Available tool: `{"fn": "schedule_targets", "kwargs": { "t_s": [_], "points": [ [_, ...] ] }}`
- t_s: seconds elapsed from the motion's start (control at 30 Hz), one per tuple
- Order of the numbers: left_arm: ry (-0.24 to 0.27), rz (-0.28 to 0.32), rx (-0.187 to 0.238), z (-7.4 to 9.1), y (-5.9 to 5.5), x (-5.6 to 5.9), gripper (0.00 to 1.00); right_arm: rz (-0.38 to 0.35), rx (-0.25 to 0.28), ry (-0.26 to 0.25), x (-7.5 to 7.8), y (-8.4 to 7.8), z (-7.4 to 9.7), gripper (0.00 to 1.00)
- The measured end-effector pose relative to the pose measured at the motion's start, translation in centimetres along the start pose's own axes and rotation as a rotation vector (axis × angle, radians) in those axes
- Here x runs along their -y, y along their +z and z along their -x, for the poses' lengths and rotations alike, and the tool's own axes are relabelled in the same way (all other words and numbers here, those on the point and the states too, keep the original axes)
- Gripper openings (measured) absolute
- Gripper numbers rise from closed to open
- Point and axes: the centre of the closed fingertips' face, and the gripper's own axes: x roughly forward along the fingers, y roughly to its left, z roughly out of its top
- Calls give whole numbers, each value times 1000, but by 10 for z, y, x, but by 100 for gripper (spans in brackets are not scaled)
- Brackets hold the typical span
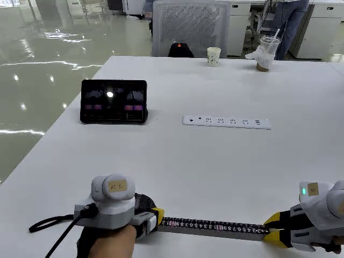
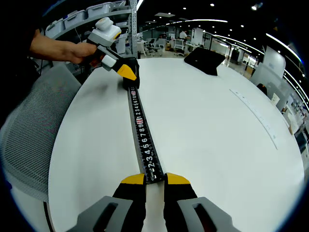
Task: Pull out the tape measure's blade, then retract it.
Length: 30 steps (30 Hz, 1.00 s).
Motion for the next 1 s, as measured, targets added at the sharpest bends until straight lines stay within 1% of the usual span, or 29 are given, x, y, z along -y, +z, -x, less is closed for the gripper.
{"fn": "schedule_targets", "kwargs": {
  "t_s": [0.2, 0.67, 1.0],
  "points": [
    [-4, 3, -1, 0, 0, 0, 59, 2, -1, -3, 1, 0, 0, 10],
    [-8, 9, -5, 0, 0, 0, 59, 5, 5, 3, -2, 7, -7, 10],
    [-12, 16, -10, 0, 0, 0, 59, 11, 11, 6, -4, 16, -14, 10]
  ]
}}
